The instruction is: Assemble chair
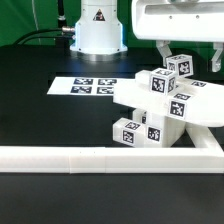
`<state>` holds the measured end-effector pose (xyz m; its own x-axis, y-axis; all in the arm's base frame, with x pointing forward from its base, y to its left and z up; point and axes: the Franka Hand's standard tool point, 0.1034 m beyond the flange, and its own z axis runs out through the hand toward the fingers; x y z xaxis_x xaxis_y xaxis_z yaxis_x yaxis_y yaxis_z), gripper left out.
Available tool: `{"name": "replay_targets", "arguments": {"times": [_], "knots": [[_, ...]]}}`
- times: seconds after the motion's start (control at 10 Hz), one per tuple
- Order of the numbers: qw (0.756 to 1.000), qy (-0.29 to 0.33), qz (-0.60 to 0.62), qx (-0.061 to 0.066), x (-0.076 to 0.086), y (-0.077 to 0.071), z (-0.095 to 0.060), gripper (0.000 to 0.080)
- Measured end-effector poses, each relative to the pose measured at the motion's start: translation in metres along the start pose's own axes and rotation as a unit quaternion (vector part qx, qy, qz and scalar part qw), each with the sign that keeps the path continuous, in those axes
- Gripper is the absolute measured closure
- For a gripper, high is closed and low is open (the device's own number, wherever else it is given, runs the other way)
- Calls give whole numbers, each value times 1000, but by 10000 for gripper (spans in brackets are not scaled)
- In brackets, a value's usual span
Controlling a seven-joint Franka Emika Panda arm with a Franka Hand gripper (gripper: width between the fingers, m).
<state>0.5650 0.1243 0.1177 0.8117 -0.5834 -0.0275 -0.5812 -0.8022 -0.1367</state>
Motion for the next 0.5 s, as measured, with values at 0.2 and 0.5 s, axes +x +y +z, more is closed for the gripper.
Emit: {"name": "replay_targets", "arguments": {"times": [0.2, 0.5], "knots": [[996, 4, -88, -8, 1, 1, 0, 151], [981, 5, -194, -11, 5, 4, 1, 151]]}}
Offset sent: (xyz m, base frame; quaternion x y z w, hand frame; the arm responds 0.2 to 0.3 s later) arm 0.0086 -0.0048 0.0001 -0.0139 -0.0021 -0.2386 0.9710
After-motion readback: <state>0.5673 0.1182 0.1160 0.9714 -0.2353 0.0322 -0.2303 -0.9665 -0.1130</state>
